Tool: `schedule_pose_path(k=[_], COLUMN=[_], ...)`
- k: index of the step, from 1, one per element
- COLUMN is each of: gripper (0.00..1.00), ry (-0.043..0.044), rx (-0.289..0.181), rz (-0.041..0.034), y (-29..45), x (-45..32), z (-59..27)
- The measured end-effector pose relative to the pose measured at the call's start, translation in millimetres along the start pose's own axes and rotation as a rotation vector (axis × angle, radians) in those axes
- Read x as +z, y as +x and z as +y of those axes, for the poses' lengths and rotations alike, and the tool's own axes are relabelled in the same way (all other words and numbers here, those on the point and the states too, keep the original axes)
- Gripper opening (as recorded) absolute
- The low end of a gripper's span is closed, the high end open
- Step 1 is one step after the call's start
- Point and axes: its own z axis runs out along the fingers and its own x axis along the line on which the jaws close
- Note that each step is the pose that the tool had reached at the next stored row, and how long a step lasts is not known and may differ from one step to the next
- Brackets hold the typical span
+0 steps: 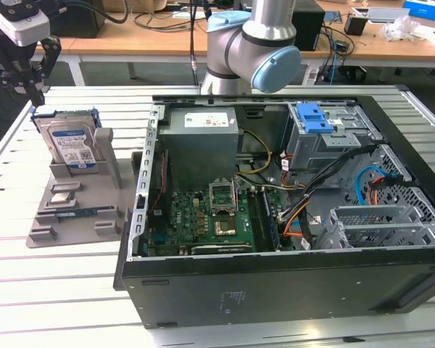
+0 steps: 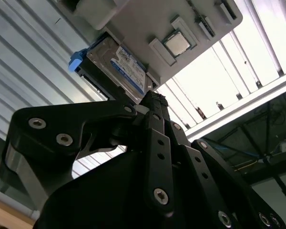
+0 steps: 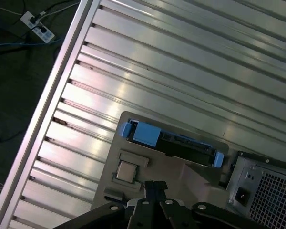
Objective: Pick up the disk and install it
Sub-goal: 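Pick up the disk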
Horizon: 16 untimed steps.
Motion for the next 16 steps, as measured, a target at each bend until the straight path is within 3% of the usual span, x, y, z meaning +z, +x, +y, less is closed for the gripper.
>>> schedule_pose_path(k=[11,16], gripper=[0.11,0.11], ry=[-0.0027,-0.0034], rx=[-0.116,-0.146], rz=[0.0049,0.0062], y=[0.0,0.0], x=[0.0,0.0], z=[0.0,0.0])
